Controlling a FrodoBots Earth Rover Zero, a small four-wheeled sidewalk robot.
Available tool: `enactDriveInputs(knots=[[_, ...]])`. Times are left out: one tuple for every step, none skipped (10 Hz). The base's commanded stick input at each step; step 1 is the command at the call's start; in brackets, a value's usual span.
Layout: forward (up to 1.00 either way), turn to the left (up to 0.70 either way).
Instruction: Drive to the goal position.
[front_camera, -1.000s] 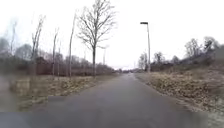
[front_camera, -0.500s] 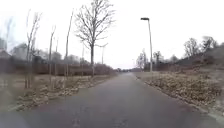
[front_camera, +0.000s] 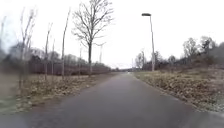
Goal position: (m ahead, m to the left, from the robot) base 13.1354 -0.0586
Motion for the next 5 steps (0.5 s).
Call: enactDriveInputs(knots=[[1.0, 0.0], [1.0, 0.0], [1.0, 0.0], [1.0, 0.0], [1.0, 0.0]])
